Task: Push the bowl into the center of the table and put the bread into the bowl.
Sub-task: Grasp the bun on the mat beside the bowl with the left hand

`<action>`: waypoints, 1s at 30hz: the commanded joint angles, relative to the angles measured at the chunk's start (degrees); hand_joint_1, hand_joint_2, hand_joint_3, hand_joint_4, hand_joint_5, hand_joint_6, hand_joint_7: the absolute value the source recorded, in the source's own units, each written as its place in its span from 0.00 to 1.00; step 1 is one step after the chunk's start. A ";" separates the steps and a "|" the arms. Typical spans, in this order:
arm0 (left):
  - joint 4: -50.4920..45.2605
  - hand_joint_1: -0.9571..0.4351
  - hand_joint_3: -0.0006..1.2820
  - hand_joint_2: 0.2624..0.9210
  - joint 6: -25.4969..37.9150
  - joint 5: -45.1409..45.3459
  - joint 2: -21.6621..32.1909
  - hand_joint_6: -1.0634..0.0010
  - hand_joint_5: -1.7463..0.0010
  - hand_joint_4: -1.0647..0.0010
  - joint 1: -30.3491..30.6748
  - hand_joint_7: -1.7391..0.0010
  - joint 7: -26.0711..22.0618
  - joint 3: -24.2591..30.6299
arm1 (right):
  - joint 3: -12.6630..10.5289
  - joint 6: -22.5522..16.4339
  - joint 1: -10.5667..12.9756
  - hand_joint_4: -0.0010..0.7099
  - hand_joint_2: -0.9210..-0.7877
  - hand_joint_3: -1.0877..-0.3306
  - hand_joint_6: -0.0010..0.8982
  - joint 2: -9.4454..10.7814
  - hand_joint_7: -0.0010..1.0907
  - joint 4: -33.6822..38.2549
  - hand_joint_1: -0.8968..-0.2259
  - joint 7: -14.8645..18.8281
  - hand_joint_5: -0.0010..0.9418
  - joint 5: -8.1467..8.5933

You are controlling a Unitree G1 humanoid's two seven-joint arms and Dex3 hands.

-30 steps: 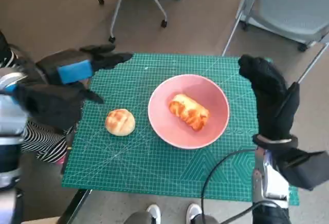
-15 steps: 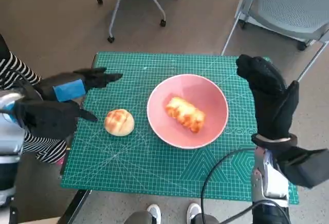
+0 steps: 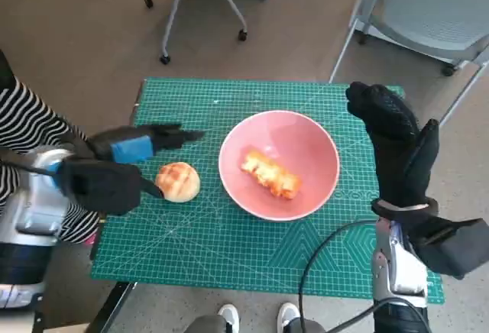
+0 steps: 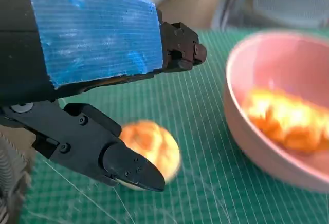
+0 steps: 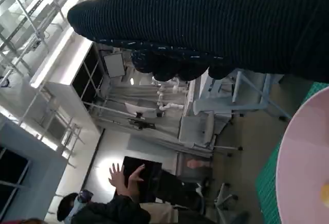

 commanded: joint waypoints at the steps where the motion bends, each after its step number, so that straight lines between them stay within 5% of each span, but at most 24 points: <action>1: 4.63 0.56 0.00 0.79 -1.50 1.55 -1.47 0.80 0.99 0.90 -2.26 0.99 0.94 -1.49 | 0.00 1.12 1.13 0.28 0.00 0.53 0.14 0.07 0.50 -0.22 0.34 0.26 0.01 0.14; 16: 20.03 0.61 0.01 0.82 -3.45 10.69 -7.42 0.65 0.99 0.77 -6.74 0.97 11.19 -7.12 | -0.22 1.36 2.25 0.29 0.00 0.53 0.14 0.05 0.51 -1.09 0.34 0.24 0.01 0.36; 21: 25.14 0.68 0.01 0.88 -3.07 14.25 -8.67 0.48 0.98 0.58 -8.35 0.95 15.33 -9.18 | -0.53 1.25 2.27 0.29 0.00 0.53 0.14 -0.19 0.51 -0.90 0.33 0.25 0.00 0.33; 24: 27.22 0.72 0.01 0.93 -3.44 15.83 -8.54 0.34 0.95 0.38 -9.19 0.92 17.15 -10.03 | -0.85 1.04 2.34 0.28 0.00 0.53 0.14 -0.40 0.51 -0.75 0.33 0.26 0.00 0.29; 27: 27.25 0.70 0.05 0.98 -4.22 16.24 -7.68 0.43 0.55 0.34 -9.73 0.49 17.75 -10.21 | -1.09 0.81 2.33 0.28 0.00 0.54 0.14 -0.60 0.51 -0.62 0.32 0.24 0.00 0.16; 30: 26.59 0.69 0.05 0.98 -4.77 16.01 -6.96 0.44 0.42 0.32 -10.02 0.38 17.85 -9.78 | -1.19 0.65 2.28 0.28 0.00 0.54 0.14 -0.71 0.51 -0.52 0.32 0.22 0.00 0.03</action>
